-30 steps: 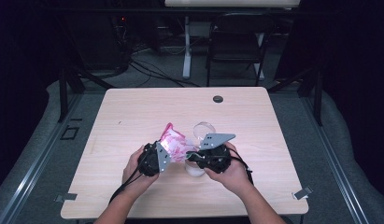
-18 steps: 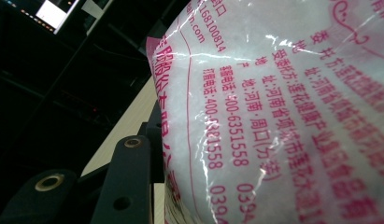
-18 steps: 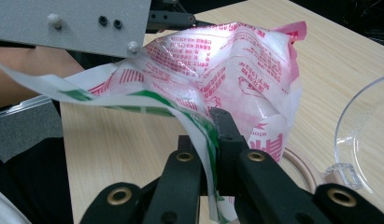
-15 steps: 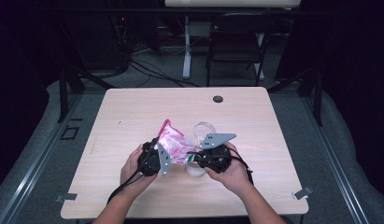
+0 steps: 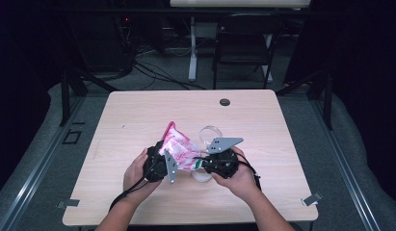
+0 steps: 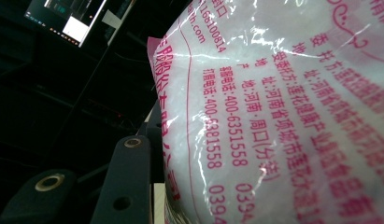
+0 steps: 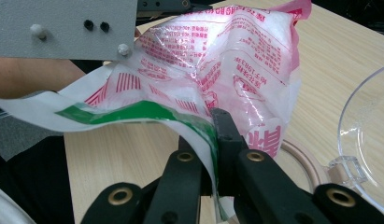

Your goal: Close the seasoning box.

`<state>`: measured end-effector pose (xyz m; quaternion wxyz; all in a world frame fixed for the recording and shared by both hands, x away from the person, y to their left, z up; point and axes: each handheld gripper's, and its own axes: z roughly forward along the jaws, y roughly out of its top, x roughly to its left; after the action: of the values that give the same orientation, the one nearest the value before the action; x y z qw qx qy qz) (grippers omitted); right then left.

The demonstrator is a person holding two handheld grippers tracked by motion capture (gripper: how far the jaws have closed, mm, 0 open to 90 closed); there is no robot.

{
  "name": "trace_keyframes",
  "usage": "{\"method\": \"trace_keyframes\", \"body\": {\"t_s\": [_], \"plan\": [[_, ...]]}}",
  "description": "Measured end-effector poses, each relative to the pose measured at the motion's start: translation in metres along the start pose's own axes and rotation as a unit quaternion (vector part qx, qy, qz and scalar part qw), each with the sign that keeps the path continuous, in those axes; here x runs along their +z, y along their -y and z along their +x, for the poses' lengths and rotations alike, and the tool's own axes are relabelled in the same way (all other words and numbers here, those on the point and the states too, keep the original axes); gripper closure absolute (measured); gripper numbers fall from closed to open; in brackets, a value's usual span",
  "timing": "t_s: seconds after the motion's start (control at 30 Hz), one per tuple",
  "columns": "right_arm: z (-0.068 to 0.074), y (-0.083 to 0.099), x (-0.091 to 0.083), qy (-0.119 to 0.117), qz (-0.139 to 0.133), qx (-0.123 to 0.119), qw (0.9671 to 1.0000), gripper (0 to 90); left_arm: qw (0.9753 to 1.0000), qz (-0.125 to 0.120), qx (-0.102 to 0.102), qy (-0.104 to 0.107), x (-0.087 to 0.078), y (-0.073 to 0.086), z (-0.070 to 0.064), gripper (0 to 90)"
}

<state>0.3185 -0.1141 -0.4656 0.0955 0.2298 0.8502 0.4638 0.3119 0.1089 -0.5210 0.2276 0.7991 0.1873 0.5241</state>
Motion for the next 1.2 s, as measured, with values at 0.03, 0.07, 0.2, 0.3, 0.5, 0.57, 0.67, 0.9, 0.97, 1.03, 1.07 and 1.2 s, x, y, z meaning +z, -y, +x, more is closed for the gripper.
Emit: {"method": "trace_keyframes", "body": {"t_s": [0.03, 0.07, 0.2, 0.3, 0.5, 0.57, 0.67, 0.9, 0.97, 1.03, 1.07, 1.2], "plan": [[0.000, 0.000, 0.000, 0.000, 0.000, 0.000, 1.0000, 89.6, 1.0000, 0.001, 0.002, 0.000, 0.000, 0.000, 0.000, 61.1], [0.000, 0.000, 0.000, 0.001, 0.001, -0.001, 1.0000, 89.6, 1.0000, 0.002, 0.004, 0.001, 0.000, 0.000, 0.000, 61.1], [0.000, 0.001, 0.000, 0.001, 0.005, -0.001, 1.0000, 89.8, 0.9998, -0.001, 0.019, -0.011, 0.000, -0.002, -0.002, 61.2], [-0.001, 0.001, 0.000, 0.000, 0.001, 0.003, 1.0000, 89.9, 0.9996, -0.001, 0.023, -0.013, 0.000, -0.003, -0.001, 61.2], [-0.003, 0.002, -0.002, 0.003, 0.002, 0.007, 1.0000, 89.9, 0.9982, 0.007, 0.057, -0.013, 0.001, -0.007, -0.001, 61.2], [-0.004, 0.002, -0.002, 0.004, 0.003, 0.006, 1.0000, 89.9, 0.9975, 0.007, 0.070, -0.013, 0.001, -0.008, -0.001, 61.3], [-0.006, 0.003, -0.002, 0.001, 0.004, 0.008, 1.0000, 90.0, 0.9968, 0.008, 0.079, -0.009, 0.002, -0.011, 0.002, 61.3], [-0.006, 0.003, -0.003, 0.000, 0.004, 0.011, 0.9999, 90.0, 0.9937, 0.009, 0.111, -0.011, 0.001, -0.013, 0.004, 61.3], [-0.006, 0.003, -0.003, 0.000, 0.004, 0.012, 0.9999, 90.0, 0.9929, 0.010, 0.118, -0.012, 0.000, -0.014, 0.004, 61.4], [-0.006, 0.003, -0.002, 0.001, 0.004, 0.011, 0.9999, 90.0, 0.9917, 0.012, 0.127, -0.010, 0.000, -0.014, 0.005, 61.4], [-0.006, 0.003, -0.002, 0.001, 0.004, 0.011, 0.9999, 90.0, 0.9913, 0.011, 0.131, -0.008, 0.000, -0.015, 0.006, 61.4], [-0.006, 0.003, -0.003, 0.000, 0.001, 0.013, 0.9999, 90.0, 0.9903, 0.011, 0.138, -0.009, 0.000, -0.017, 0.007, 61.4]]}}
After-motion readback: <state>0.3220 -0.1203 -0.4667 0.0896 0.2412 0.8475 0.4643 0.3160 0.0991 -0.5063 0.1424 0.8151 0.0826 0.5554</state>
